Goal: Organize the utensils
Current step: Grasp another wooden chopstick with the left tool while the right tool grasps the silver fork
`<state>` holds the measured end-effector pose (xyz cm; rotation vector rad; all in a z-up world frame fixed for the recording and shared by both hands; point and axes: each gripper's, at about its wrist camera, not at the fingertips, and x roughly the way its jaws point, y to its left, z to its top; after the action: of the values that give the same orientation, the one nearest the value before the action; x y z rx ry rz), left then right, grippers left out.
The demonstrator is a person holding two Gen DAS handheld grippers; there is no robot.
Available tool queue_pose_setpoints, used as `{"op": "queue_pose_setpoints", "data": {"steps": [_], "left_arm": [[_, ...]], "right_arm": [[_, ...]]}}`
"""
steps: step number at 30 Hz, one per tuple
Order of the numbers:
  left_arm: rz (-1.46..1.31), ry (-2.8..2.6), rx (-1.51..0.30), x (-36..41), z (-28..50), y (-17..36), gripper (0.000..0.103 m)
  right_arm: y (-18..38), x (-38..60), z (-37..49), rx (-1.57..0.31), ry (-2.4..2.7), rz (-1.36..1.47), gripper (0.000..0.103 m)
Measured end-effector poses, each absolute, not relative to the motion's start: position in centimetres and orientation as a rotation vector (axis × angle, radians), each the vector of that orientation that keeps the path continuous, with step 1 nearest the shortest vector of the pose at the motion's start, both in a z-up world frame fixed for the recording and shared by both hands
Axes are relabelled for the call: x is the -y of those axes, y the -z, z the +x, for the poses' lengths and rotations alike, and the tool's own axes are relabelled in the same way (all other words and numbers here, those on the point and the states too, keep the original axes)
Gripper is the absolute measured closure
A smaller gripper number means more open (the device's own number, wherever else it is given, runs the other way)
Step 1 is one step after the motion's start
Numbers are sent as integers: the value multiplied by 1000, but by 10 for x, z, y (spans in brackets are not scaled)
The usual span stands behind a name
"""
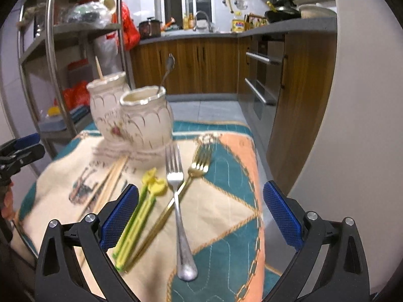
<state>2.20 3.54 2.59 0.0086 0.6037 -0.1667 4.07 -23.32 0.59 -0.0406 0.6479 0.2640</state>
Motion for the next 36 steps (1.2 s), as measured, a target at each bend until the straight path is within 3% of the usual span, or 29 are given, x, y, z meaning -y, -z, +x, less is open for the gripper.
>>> {"op": "queue_pose_setpoints", "data": {"steps": [7, 10, 11, 13, 16, 19, 22, 36], "left_arm": [[69, 197, -706, -8, 28, 7, 6], [109, 210, -735, 2, 28, 18, 6], [115, 213, -736, 4, 28, 20, 6], [125, 223, -742, 8, 26, 23, 7], [138, 257, -755, 14, 24, 26, 17], [152, 287, -770, 21, 23, 28, 33], [168, 317, -791, 26, 23, 31, 48], [172, 323, -867, 18, 38, 33, 72]], "right_arm": [[12, 231, 45, -725, -275, -51, 5], [16, 230, 47, -737, -266, -66, 11], [18, 230, 48, -748, -269, -71, 16], [21, 227, 49, -772, -288, -80, 40], [23, 223, 49, -805, -342, -67, 58], [21, 215, 50, -811, -368, -85, 73], [22, 209, 53, -824, -364, -124, 80], [29, 202, 73, -905, -344, -241, 82]]}}
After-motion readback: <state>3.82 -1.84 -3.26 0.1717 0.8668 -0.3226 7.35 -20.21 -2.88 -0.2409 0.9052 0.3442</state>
